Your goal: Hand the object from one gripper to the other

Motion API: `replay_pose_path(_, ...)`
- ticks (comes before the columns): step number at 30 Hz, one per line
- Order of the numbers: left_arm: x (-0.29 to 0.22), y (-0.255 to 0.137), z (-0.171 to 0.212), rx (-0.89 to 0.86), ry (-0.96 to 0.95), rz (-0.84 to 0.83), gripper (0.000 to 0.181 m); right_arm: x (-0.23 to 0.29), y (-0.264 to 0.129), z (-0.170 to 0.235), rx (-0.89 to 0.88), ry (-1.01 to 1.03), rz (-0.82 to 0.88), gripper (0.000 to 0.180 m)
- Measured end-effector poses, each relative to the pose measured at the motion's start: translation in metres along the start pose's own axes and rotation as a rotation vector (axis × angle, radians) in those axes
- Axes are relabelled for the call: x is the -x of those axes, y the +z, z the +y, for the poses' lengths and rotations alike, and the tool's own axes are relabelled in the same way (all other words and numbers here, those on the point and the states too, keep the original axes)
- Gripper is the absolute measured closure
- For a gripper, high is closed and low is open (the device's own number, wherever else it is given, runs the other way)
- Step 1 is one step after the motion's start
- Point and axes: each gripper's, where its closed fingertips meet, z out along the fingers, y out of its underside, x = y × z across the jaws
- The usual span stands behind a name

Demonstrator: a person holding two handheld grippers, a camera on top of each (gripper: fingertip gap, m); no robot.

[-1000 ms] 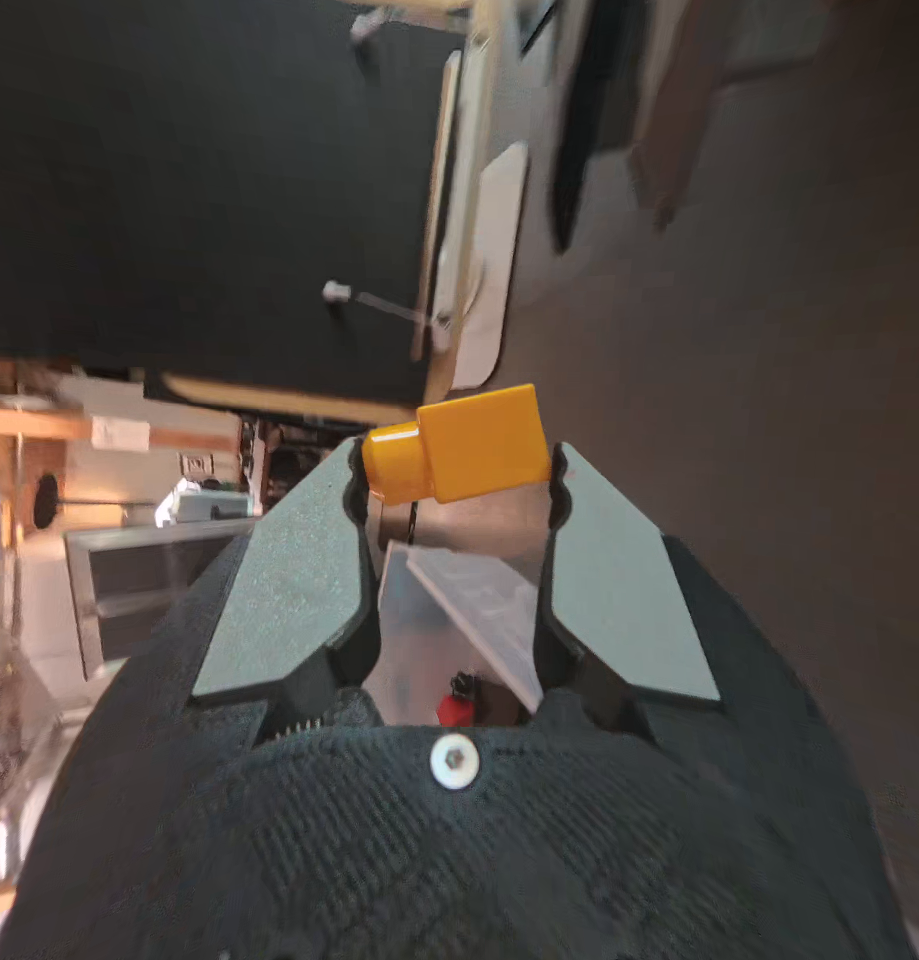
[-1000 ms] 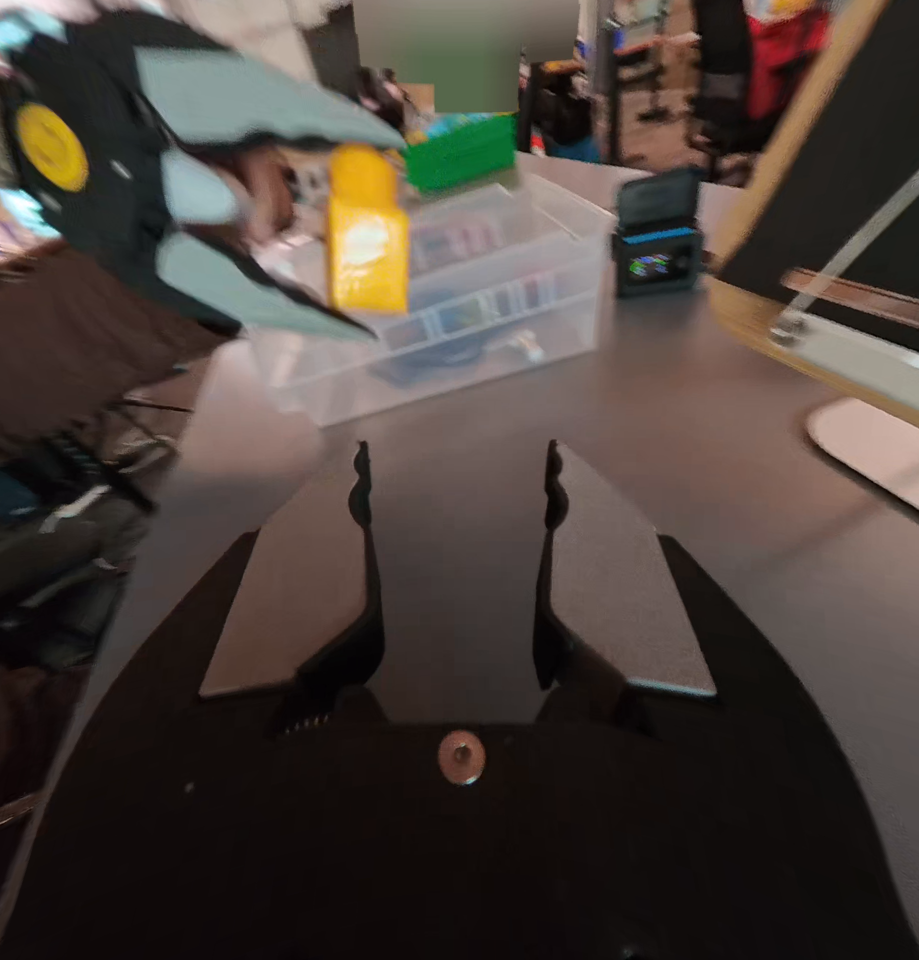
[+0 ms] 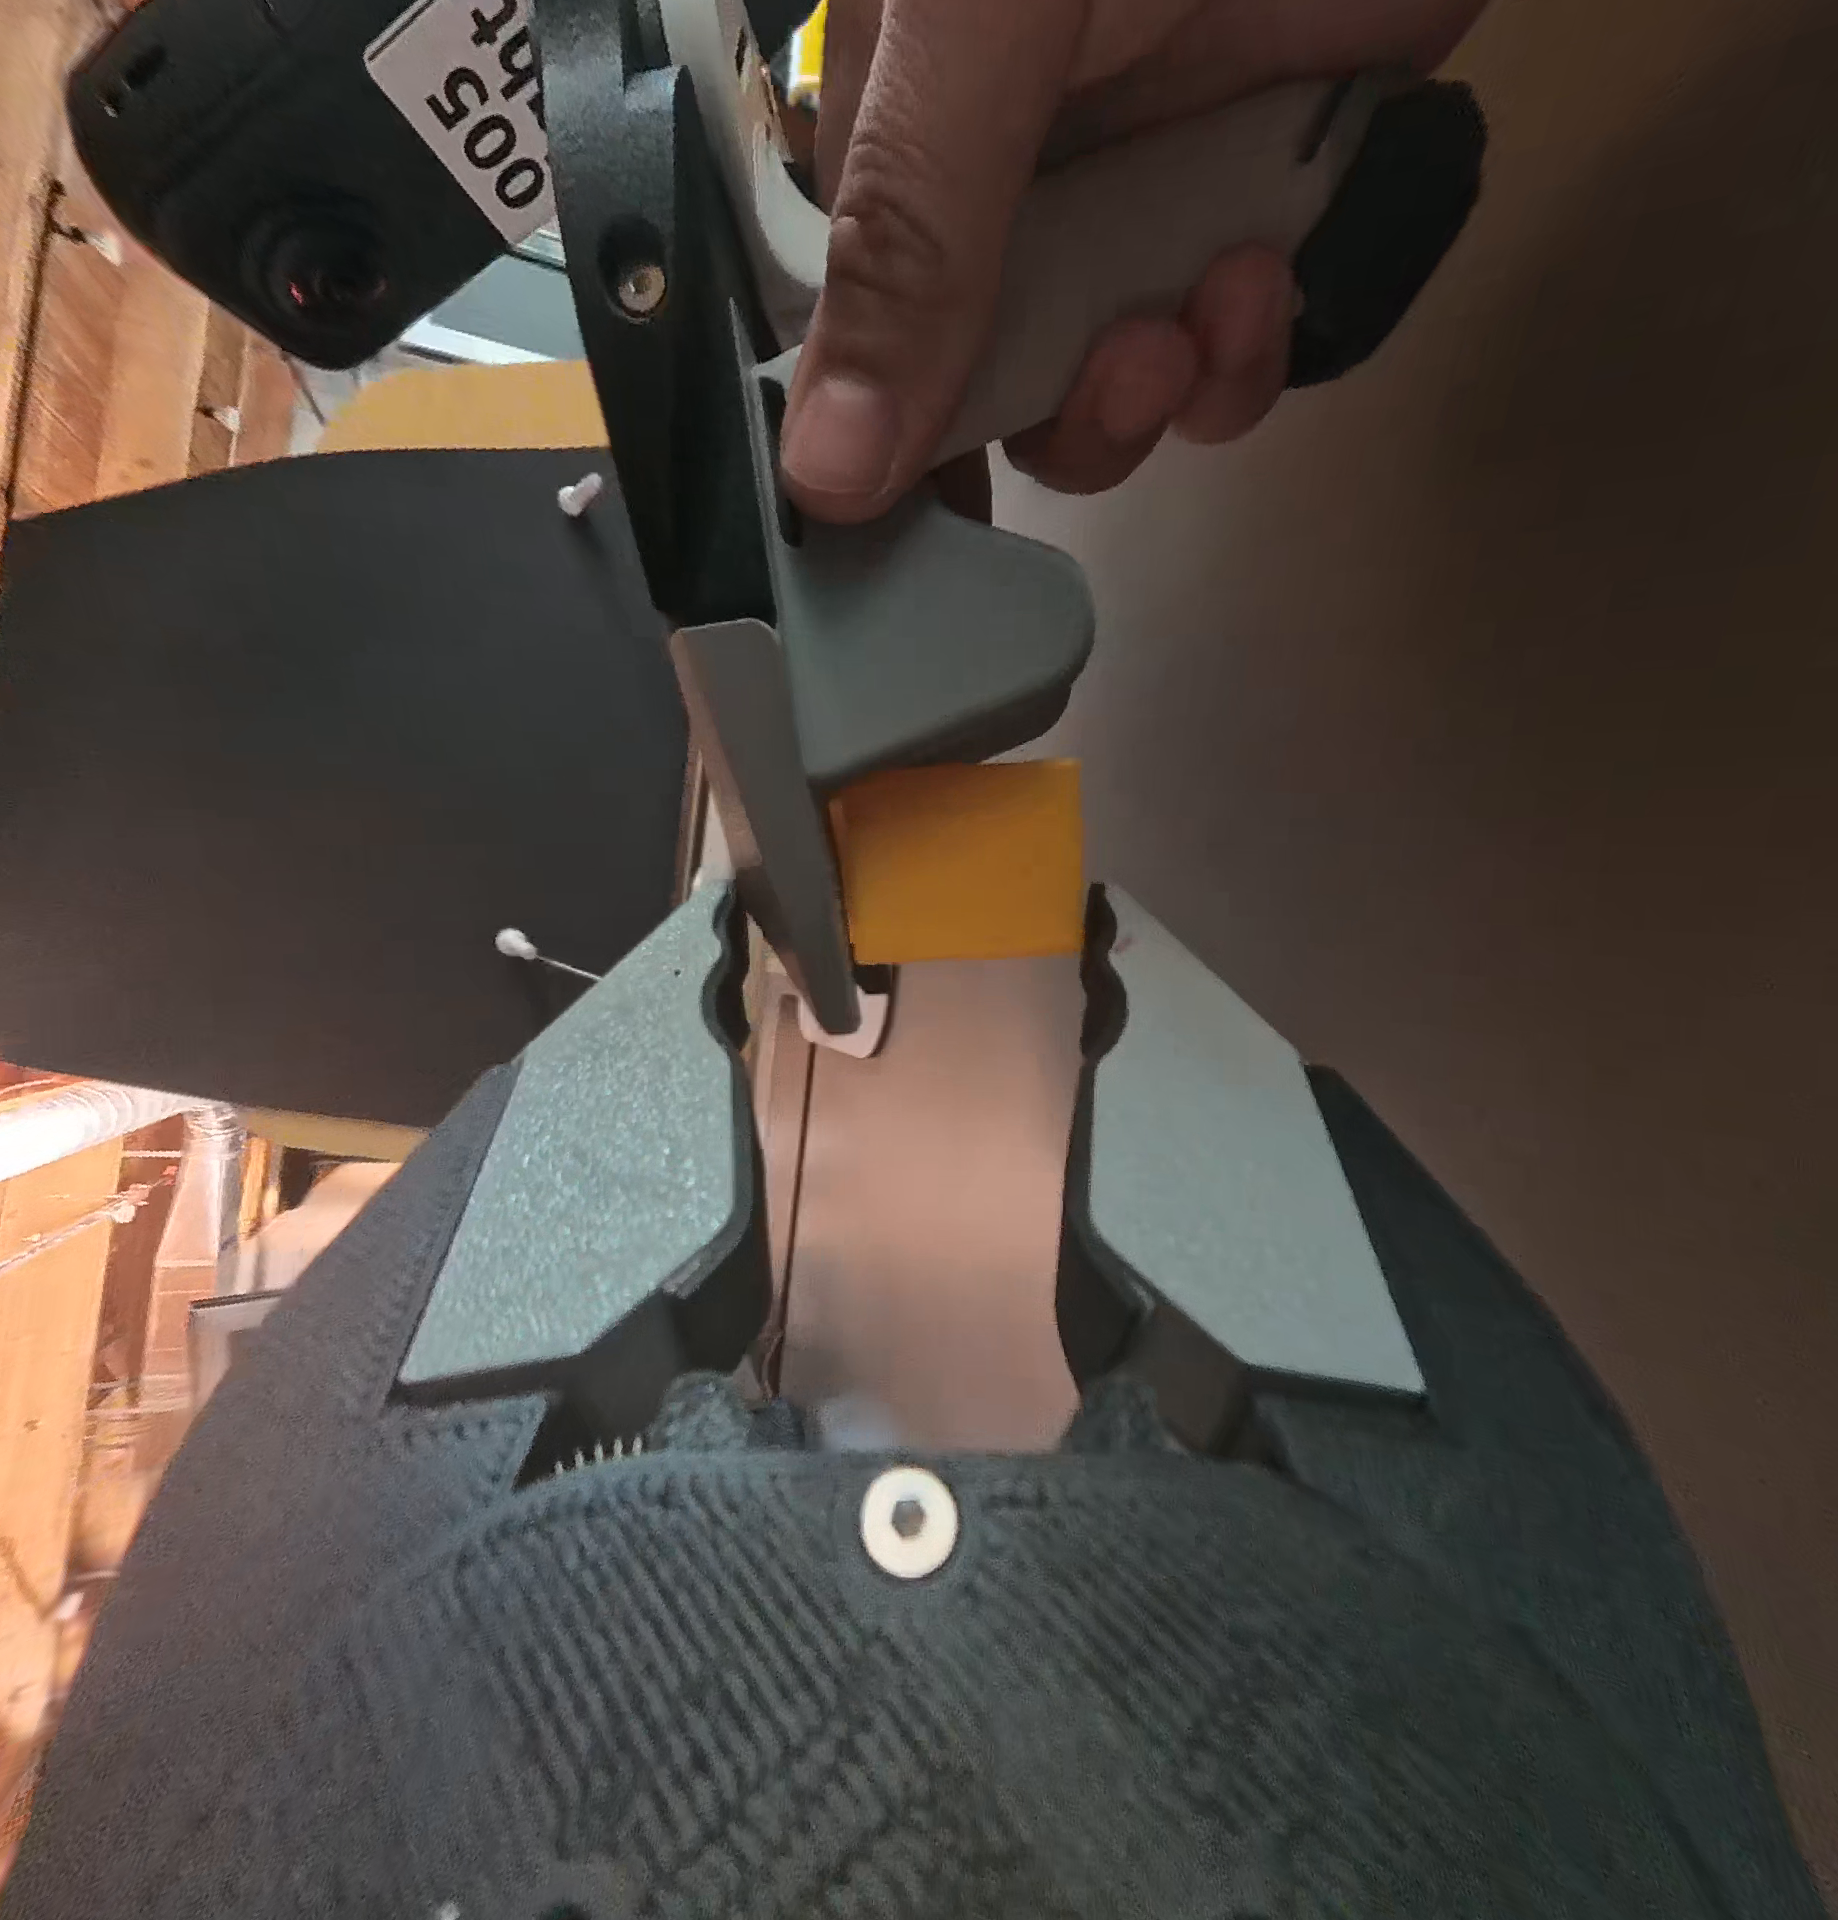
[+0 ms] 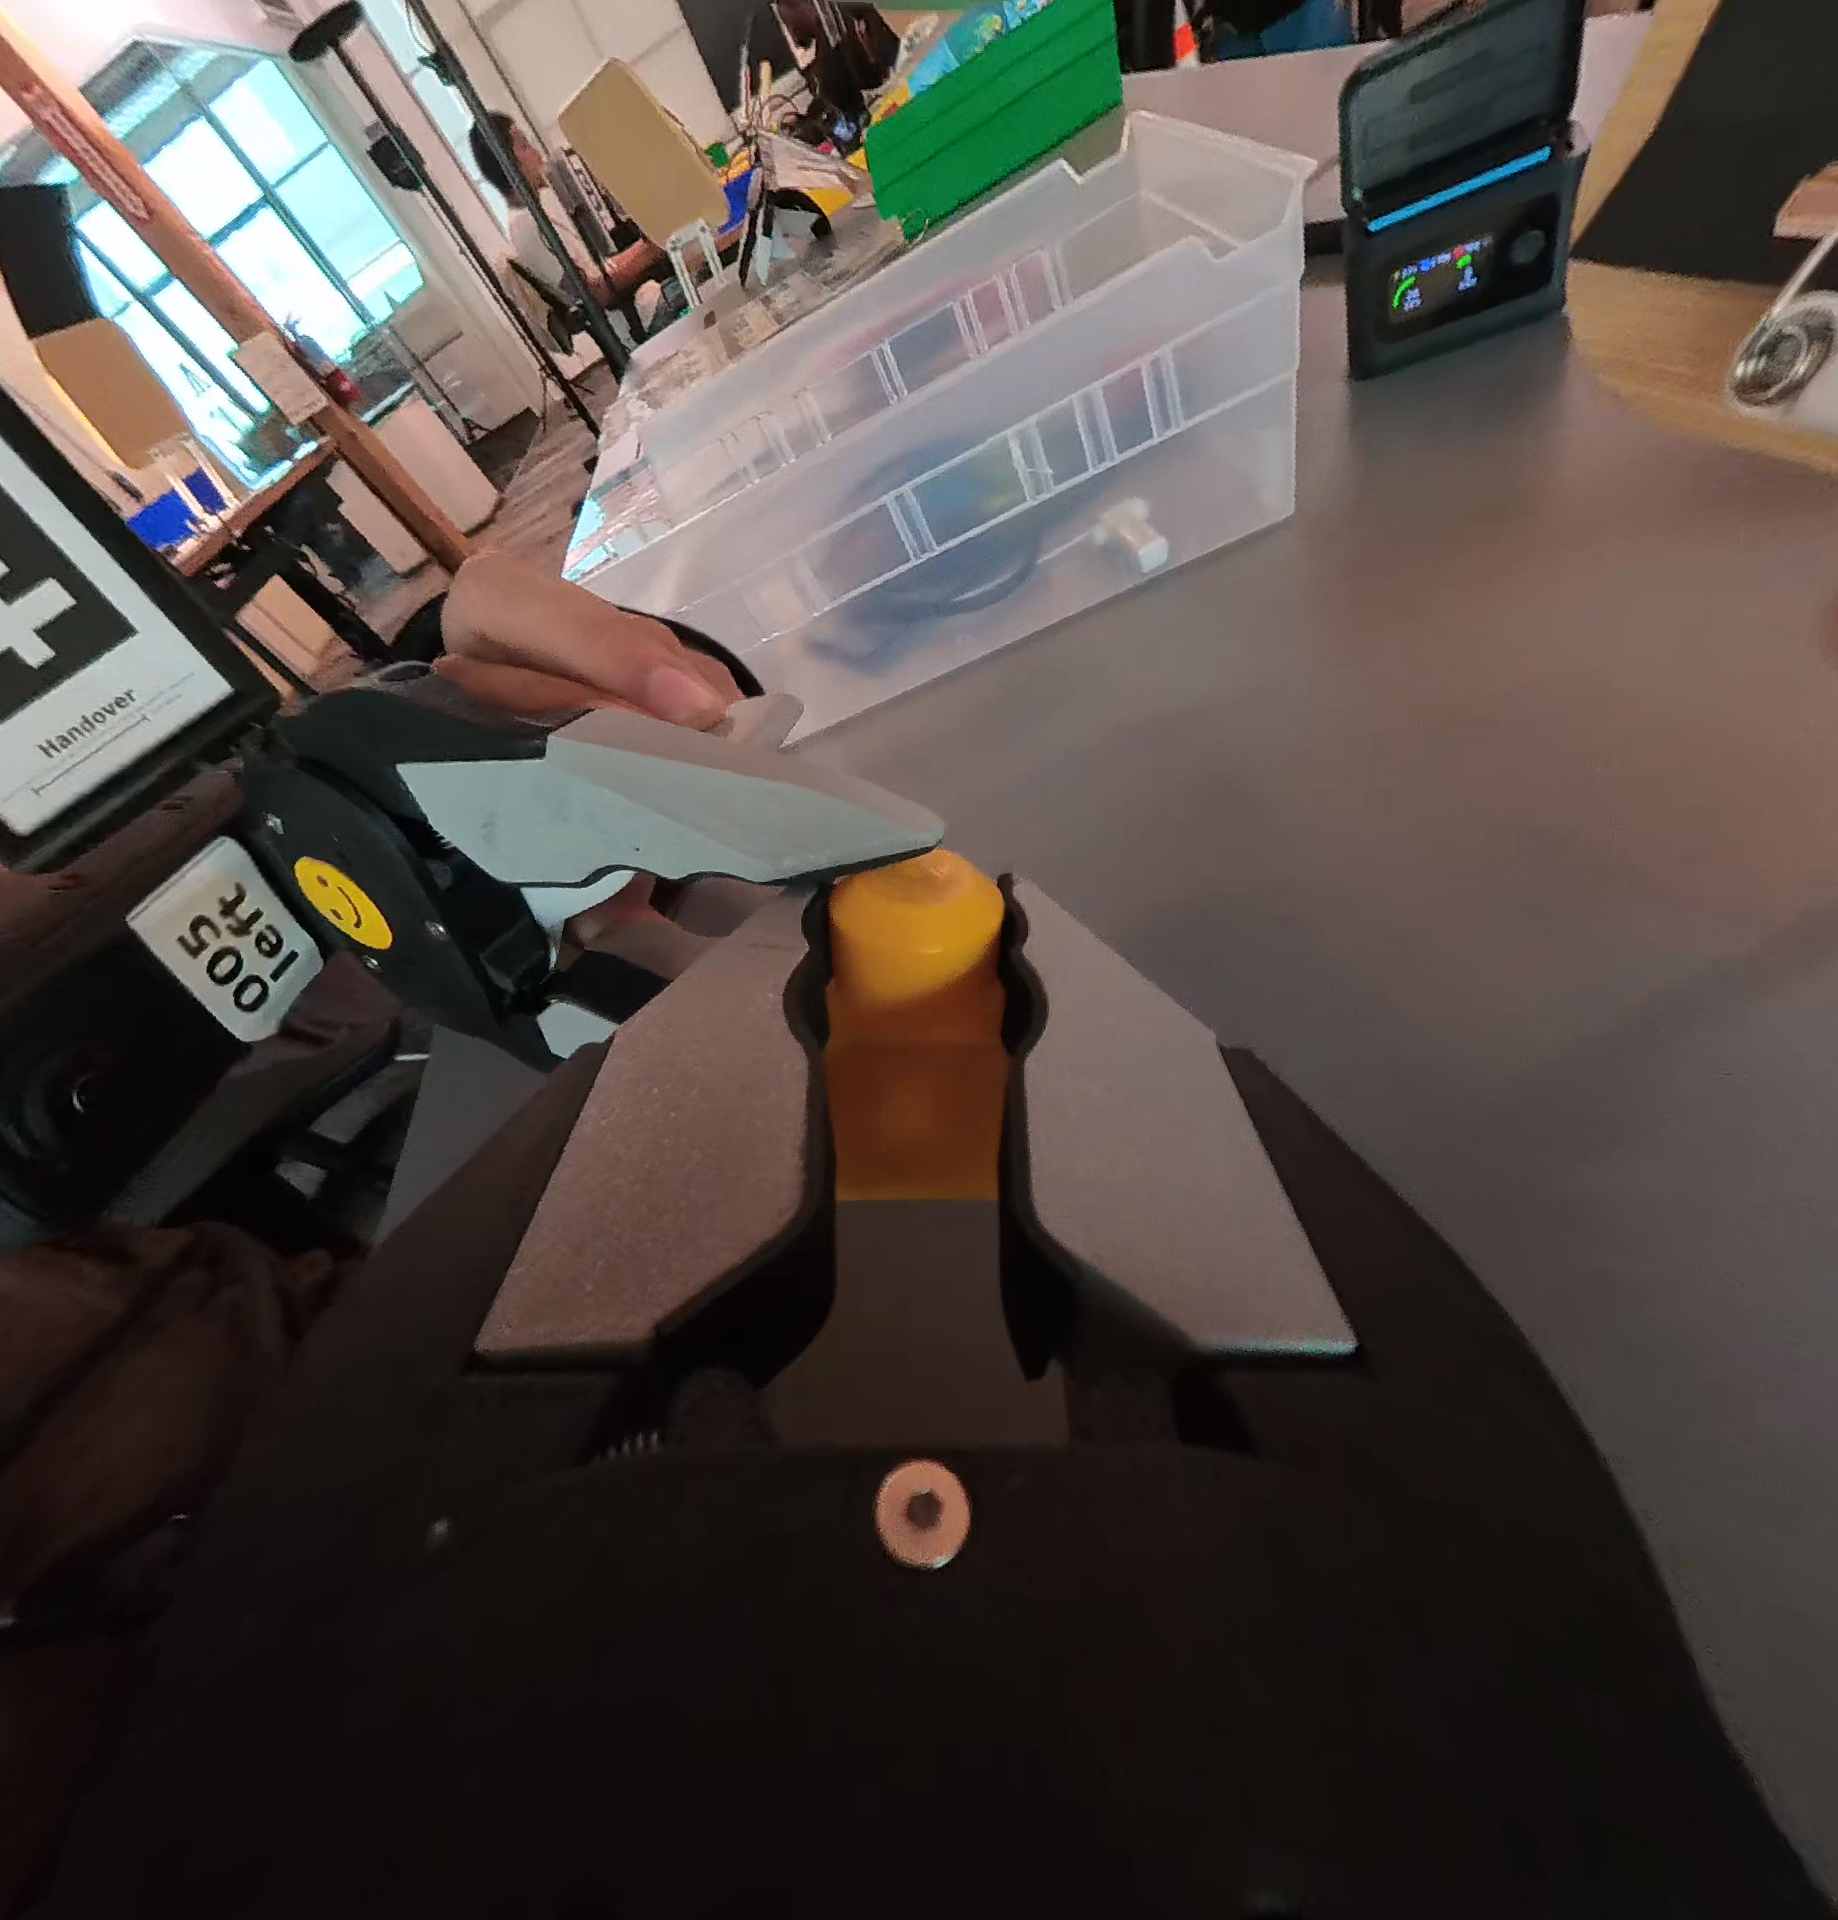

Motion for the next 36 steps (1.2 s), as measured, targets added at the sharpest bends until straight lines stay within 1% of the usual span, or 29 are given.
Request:
replay_pose_path(4, -0.001, -0.006, 0.003, -0.031, -0.112, 0.034, 0.122, -0.002, 0.001, -0.001, -0.016, 0.036, -0.017, 0.152)
replay_pose_path(7, 0.003, -0.011, 0.006, -0.058, -0.192, 0.045, 0.134, -0.007, -0.008, -0.008, -0.061, 0.044, 0.000, 0.152)
replay_pose_path(8, 0.006, -0.012, 0.006, -0.069, -0.220, 0.039, 0.141, -0.008, -0.013, -0.010, -0.078, 0.047, 0.004, 0.152)
replay_pose_path(11, 0.013, -0.015, 0.004, -0.104, -0.322, 0.049, 0.144, -0.009, -0.026, -0.019, -0.148, 0.037, 0.011, 0.152)
replay_pose_path(12, 0.013, -0.016, 0.001, -0.127, -0.377, 0.075, 0.143, -0.009, -0.030, -0.023, -0.178, 0.032, 0.008, 0.152)
replay_pose_path(15, 0.008, -0.018, -0.006, -0.191, -0.577, 0.188, 0.134, -0.003, -0.040, -0.036, -0.274, 0.017, -0.028, 0.152)
replay_pose_path(17, 0.006, -0.014, 0.000, -0.177, -0.644, 0.214, 0.125, -0.002, -0.043, -0.039, -0.303, -0.007, -0.024, 0.152)
replay_pose_path(18, 0.005, -0.012, 0.002, -0.168, -0.656, 0.221, 0.124, -0.001, -0.043, -0.040, -0.304, -0.024, -0.015, 0.152)
replay_pose_path(21, 0.000, -0.010, 0.006, -0.165, -0.690, 0.247, 0.124, 0.004, -0.040, -0.039, -0.293, -0.093, -0.003, 0.152)
replay_pose_path(24, -0.007, -0.013, -0.004, -0.214, -0.779, 0.347, 0.129, 0.012, -0.037, -0.038, -0.277, -0.145, -0.001, 0.152)
replay_pose_path(29, -0.004, -0.021, -0.018, -0.324, -0.944, 0.467, 0.122, 0.027, -0.030, -0.036, -0.256, -0.216, -0.023, 0.152)
replay_pose_path(31, -0.002, -0.027, -0.023, -0.375, -0.985, 0.513, 0.122, 0.030, -0.027, -0.035, -0.250, -0.223, -0.038, 0.152)
replay_pose_path(34, 0.000, -0.033, -0.028, -0.423, -1.004, 0.552, 0.128, 0.035, -0.025, -0.035, -0.248, -0.226, -0.058, 0.152)
replay_pose_path(36, 0.006, -0.035, -0.028, -0.441, -0.972, 0.505, 0.137, 0.042, -0.024, -0.035, -0.247, -0.238, -0.091, 0.152)
